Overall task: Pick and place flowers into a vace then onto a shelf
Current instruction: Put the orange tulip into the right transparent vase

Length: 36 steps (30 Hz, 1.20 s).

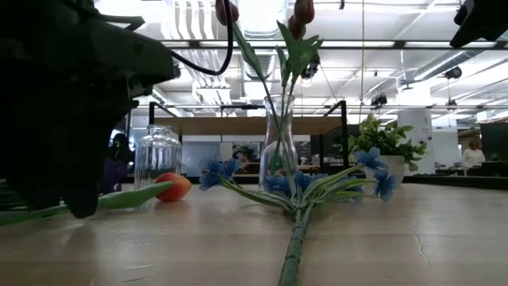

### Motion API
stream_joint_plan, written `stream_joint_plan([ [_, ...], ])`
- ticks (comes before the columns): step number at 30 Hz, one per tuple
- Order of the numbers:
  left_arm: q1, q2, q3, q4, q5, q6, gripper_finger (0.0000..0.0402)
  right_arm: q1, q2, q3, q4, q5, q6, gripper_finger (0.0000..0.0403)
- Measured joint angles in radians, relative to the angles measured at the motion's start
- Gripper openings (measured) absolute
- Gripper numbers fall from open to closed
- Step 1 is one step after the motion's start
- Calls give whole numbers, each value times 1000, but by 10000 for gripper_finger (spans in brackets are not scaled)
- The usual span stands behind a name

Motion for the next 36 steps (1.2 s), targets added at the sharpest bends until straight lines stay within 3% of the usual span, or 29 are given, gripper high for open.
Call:
stream_joint_plan([
  [9,3,0,-19,28,9,0,140,0,0,0,-2,0,-11,120],
  [20,6,0,-21,45,11,8,10,0,0,-13,-4,0,-12,112],
  [36,3,-16,47,45,7,-20,6,0,-1,-43,-3,0,-7,102],
])
